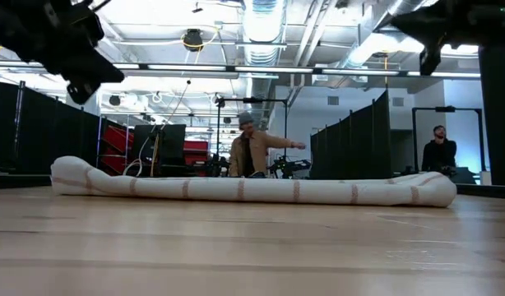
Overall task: Roll towel
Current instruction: Return to Home Position
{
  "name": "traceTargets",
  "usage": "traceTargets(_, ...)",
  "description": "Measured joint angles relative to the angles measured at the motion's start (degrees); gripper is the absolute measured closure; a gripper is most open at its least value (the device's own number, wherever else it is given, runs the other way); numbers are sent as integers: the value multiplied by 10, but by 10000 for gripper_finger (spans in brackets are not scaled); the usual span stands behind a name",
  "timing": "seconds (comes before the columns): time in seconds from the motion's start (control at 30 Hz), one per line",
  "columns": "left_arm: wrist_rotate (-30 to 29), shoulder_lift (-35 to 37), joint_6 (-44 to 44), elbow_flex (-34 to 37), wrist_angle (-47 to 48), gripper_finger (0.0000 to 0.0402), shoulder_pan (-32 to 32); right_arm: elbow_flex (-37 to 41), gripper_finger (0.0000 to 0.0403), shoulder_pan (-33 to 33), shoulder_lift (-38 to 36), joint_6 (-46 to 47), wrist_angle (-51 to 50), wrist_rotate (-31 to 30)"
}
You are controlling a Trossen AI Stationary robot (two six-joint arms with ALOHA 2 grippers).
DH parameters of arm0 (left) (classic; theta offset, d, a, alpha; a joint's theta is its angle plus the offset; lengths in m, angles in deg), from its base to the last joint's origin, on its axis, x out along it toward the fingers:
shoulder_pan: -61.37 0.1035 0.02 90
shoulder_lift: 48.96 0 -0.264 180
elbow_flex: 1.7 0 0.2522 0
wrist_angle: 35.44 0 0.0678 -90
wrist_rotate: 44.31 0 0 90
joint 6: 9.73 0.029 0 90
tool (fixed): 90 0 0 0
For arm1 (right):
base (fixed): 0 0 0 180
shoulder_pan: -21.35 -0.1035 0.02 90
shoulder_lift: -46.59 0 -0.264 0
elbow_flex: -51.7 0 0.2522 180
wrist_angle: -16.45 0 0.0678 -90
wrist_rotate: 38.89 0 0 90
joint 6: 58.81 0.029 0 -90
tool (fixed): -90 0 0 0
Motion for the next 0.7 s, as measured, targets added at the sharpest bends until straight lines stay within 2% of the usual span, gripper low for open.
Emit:
traceTargets(0.13, 37, 0, 11, 42, -111, 401, -4, 51, 402, -19, -11, -58, 141, 1)
traceTargets(0.23, 40, 1, 12, 57, -130, 401, -6, 69, 402, -30, -20, -81, 173, 1)
traceTargets(0.37, 42, 2, 24, 59, -130, 401, -6, 75, 402, -32, -54, -99, 157, 1)
traceTargets(0.63, 49, 2, 42, 59, -134, 401, -6, 75, 402, -23, -148, -96, 32, 1)
traceTargets(0.7, 49, 2, 51, 59, -136, 401, -6, 75, 402, -18, -147, -96, 26, 1)
